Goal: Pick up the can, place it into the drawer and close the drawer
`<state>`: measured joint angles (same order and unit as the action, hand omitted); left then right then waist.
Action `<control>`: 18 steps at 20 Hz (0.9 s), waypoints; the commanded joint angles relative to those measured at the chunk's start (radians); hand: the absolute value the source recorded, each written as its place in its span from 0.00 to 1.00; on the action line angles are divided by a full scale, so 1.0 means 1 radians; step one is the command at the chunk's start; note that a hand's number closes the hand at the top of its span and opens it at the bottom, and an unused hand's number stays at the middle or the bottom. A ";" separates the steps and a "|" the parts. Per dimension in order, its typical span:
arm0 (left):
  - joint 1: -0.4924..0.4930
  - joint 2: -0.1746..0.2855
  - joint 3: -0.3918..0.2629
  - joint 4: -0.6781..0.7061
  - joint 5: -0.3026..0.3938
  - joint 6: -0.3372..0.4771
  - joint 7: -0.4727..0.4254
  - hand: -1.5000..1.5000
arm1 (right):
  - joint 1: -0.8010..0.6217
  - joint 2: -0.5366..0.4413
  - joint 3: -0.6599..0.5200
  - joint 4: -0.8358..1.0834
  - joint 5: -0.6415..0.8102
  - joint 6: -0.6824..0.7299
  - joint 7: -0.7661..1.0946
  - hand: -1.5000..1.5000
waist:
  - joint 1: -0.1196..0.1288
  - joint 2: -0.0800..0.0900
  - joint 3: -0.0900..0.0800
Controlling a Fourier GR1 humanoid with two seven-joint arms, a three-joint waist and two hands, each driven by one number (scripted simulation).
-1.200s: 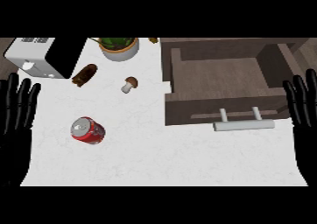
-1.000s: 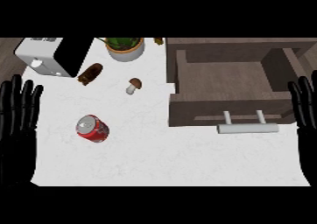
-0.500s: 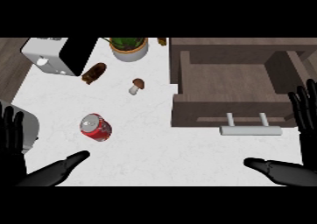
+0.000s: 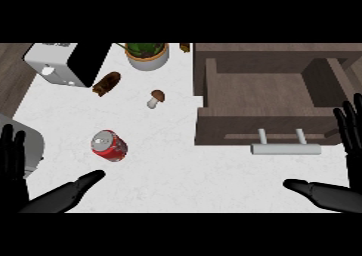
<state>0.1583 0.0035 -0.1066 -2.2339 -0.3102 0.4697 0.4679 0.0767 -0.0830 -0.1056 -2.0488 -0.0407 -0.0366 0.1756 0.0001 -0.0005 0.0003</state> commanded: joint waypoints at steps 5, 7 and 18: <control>-0.072 -0.003 -0.045 0.182 0.011 0.083 -0.036 0.00 | 0.020 -0.029 -0.061 -0.015 -0.047 0.048 0.008 0.00 | -0.003 0.000 0.000; -0.030 -0.003 -0.061 0.194 0.037 0.082 -0.066 0.00 | 0.035 0.003 -0.028 -0.006 0.000 0.032 -0.036 0.00 | -0.001 0.000 0.000; 0.003 -0.003 -0.127 0.505 0.168 0.250 -0.361 0.00 | 0.124 0.006 -0.054 -0.153 -0.062 0.070 0.018 0.00 | -0.006 -0.001 -0.001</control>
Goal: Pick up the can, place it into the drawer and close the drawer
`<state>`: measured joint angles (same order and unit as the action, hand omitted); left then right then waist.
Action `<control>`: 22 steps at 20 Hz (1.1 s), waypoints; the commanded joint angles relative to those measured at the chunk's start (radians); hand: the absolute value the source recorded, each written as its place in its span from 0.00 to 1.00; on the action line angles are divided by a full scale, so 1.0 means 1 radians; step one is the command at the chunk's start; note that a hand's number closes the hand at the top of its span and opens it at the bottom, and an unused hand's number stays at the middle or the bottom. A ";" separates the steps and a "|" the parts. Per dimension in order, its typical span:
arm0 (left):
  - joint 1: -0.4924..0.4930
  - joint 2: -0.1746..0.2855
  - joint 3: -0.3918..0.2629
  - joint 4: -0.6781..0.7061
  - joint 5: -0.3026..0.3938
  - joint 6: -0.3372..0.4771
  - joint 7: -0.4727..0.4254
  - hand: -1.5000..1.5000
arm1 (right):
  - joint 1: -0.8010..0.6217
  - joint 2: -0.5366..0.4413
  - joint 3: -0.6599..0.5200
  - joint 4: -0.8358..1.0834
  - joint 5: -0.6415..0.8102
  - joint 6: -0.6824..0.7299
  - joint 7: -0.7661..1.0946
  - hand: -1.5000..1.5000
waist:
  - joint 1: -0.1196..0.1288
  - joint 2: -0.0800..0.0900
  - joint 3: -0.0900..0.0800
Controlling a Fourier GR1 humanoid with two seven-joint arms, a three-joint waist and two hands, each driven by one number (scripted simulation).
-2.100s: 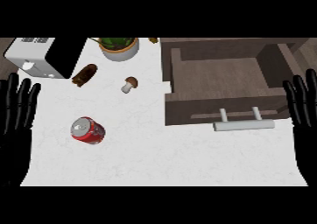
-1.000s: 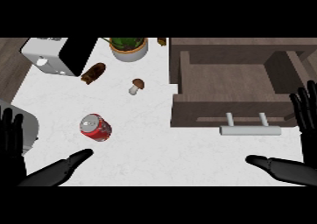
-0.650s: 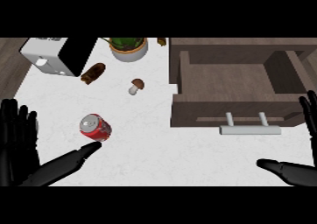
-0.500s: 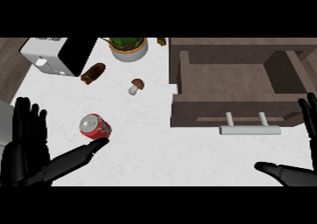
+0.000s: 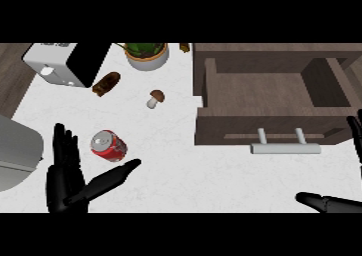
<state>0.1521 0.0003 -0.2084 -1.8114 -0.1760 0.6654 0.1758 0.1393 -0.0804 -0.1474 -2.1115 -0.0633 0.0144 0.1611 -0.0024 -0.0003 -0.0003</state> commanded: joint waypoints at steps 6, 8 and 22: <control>-0.059 0.000 0.047 0.251 0.161 0.045 -0.208 0.00 | 0.045 -0.029 -0.070 -0.117 -0.073 0.043 0.083 0.00 | -0.002 0.000 0.000; -0.060 0.010 0.126 0.270 0.182 -0.020 -0.243 0.00 | 0.019 -0.027 -0.098 -0.030 -0.078 0.055 0.019 0.00 | 0.001 0.000 0.000; -0.196 0.000 0.228 0.716 0.416 -0.061 -0.584 0.00 | 0.042 0.006 -0.088 -0.174 -0.059 0.039 0.136 0.00 | -0.004 0.000 0.000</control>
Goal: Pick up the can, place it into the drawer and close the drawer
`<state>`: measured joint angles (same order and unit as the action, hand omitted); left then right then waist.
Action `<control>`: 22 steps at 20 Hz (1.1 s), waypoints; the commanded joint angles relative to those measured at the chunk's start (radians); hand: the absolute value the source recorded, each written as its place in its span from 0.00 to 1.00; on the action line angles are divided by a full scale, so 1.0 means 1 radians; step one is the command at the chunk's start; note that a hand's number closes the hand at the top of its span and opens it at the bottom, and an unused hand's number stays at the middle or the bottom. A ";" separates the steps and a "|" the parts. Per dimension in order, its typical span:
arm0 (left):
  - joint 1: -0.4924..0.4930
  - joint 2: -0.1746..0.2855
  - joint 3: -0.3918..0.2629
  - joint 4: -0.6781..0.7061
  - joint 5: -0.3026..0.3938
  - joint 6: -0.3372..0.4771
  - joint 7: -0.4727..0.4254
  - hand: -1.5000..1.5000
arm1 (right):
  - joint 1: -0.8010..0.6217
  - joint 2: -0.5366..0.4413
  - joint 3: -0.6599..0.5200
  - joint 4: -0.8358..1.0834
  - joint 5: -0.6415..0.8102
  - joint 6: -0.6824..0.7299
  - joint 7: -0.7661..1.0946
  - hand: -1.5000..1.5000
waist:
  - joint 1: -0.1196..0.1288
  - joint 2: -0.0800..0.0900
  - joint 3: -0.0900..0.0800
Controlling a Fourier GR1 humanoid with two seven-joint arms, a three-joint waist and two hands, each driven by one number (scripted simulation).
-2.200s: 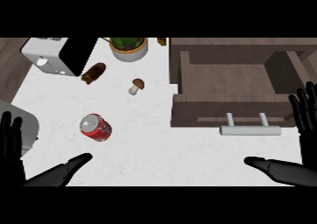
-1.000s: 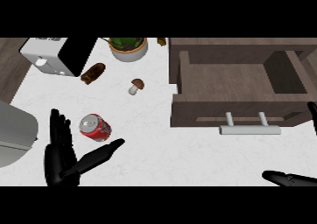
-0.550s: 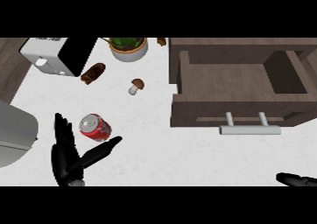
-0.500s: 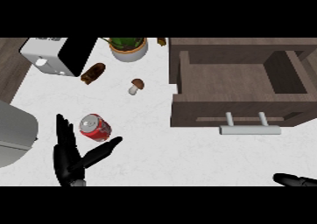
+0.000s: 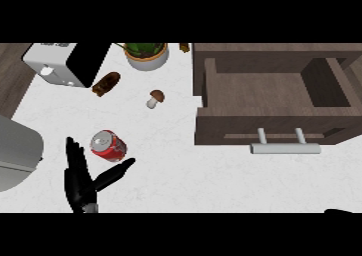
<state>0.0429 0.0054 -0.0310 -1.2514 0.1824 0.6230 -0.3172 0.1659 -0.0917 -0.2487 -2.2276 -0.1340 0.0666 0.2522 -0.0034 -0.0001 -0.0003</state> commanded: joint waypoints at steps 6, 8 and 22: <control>-0.126 0.015 0.138 0.275 0.098 -0.088 -0.150 0.00 | 0.003 -0.002 -0.029 -0.045 -0.009 0.021 0.040 0.00 | -0.001 0.000 0.000; -0.169 -0.005 0.119 0.378 0.140 -0.069 -0.235 0.00 | 0.014 -0.011 -0.060 -0.012 -0.038 0.060 -0.008 0.00 | -0.003 0.001 0.000; -0.350 0.025 0.175 0.607 0.125 -0.238 -0.305 0.00 | -0.025 -0.013 -0.081 -0.018 -0.017 0.049 0.047 0.00 | -0.006 0.002 0.000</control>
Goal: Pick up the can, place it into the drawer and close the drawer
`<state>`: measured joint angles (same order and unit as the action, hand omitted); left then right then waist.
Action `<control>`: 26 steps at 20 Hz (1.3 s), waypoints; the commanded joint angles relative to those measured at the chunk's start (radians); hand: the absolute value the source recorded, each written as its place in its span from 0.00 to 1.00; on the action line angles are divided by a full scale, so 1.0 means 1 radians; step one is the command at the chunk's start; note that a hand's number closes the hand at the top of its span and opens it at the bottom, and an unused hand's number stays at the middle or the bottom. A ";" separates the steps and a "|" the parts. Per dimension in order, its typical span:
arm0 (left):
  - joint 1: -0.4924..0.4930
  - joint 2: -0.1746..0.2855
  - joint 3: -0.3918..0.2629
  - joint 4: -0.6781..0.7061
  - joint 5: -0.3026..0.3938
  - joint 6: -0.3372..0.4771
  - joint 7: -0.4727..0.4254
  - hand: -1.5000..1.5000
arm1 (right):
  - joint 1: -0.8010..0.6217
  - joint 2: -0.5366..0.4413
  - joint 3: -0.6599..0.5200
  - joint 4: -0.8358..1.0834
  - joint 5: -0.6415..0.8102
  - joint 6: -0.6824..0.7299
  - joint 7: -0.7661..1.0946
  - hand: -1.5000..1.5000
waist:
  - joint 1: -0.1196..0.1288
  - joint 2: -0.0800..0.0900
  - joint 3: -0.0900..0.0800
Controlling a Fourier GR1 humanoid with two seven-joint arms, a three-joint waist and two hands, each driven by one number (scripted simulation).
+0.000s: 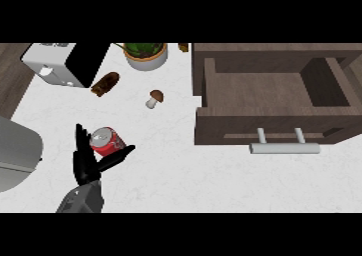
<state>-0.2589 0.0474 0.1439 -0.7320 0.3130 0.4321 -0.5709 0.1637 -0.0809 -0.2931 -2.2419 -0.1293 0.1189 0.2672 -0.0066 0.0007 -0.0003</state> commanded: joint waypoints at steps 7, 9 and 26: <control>-0.167 -0.005 0.020 0.196 0.010 -0.144 -0.054 1.00 | -0.019 -0.005 -0.025 0.035 -0.010 0.020 -0.028 0.00 | -0.003 0.001 0.000; -0.173 0.002 0.036 0.200 0.025 -0.174 -0.072 1.00 | -0.031 0.029 0.042 -0.056 0.047 -0.034 0.066 0.00 | -0.001 0.000 0.000; -0.352 -0.002 -0.057 0.280 -0.063 -0.386 -0.079 1.00 | -0.033 0.022 0.003 0.027 0.079 -0.011 -0.045 0.00 | -0.003 0.001 0.000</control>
<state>-0.5782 0.0634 0.1070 -0.4398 0.2669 0.0696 -0.6539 0.1053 -0.0782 -0.3015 -2.2421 -0.0854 0.1013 0.2787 -0.0144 0.0030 -0.0009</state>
